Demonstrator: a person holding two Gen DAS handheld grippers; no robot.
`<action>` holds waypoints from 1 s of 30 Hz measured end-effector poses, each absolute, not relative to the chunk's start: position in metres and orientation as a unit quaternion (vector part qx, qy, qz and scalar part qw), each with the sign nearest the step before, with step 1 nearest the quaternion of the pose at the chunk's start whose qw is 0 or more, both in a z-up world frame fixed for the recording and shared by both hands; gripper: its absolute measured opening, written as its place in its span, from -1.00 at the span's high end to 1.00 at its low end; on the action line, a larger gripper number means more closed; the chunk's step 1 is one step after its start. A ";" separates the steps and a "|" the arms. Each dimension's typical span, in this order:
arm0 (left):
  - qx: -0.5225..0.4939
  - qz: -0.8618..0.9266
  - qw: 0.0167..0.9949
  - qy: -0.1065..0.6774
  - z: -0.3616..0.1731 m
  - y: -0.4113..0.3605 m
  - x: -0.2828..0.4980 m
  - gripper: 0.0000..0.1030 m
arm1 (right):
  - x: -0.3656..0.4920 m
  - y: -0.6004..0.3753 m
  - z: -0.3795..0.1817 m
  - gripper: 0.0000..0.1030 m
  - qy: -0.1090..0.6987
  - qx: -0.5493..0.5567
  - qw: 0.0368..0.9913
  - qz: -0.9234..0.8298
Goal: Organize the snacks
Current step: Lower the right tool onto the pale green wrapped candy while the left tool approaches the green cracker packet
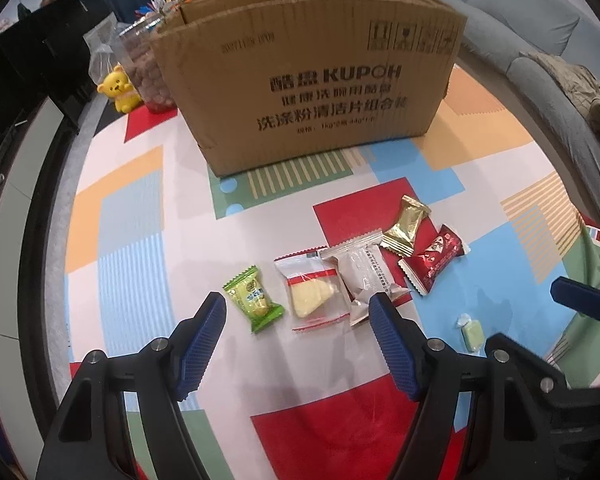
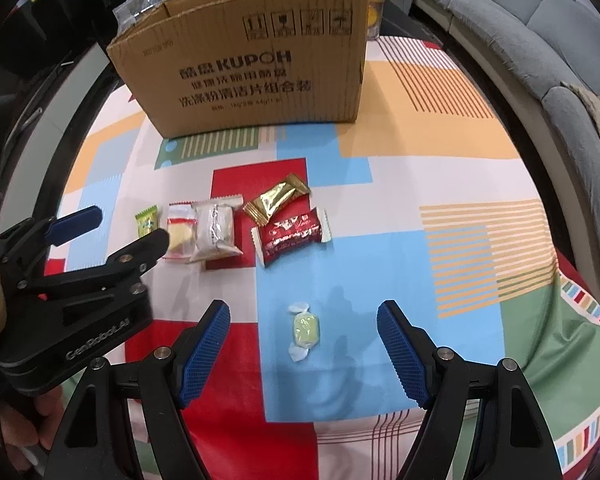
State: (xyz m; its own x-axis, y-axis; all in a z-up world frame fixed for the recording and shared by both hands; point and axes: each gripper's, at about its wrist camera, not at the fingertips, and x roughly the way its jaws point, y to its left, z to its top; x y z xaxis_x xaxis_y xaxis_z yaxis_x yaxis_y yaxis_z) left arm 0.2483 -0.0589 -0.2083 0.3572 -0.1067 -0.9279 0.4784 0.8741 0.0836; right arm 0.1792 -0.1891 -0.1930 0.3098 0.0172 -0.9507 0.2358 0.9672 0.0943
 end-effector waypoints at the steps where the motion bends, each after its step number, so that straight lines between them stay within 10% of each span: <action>1: 0.171 -0.181 0.805 0.539 -0.211 -0.060 0.250 -0.43 | 0.180 -0.189 -0.195 -0.50 0.585 0.108 0.801 -0.067; 30: 0.119 -0.139 0.790 0.585 -0.256 -0.055 0.272 -0.25 | 0.189 -0.184 -0.252 -0.27 0.641 0.112 0.758 -0.055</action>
State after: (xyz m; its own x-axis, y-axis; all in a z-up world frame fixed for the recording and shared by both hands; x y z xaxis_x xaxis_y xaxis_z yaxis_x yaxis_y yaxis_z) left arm 0.2723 -0.0554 -0.2561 0.2770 -0.0802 -0.9575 0.3578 0.9334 0.0253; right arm 0.1893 -0.1835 -0.2516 0.1732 0.0597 -0.9831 0.2277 0.9687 0.0990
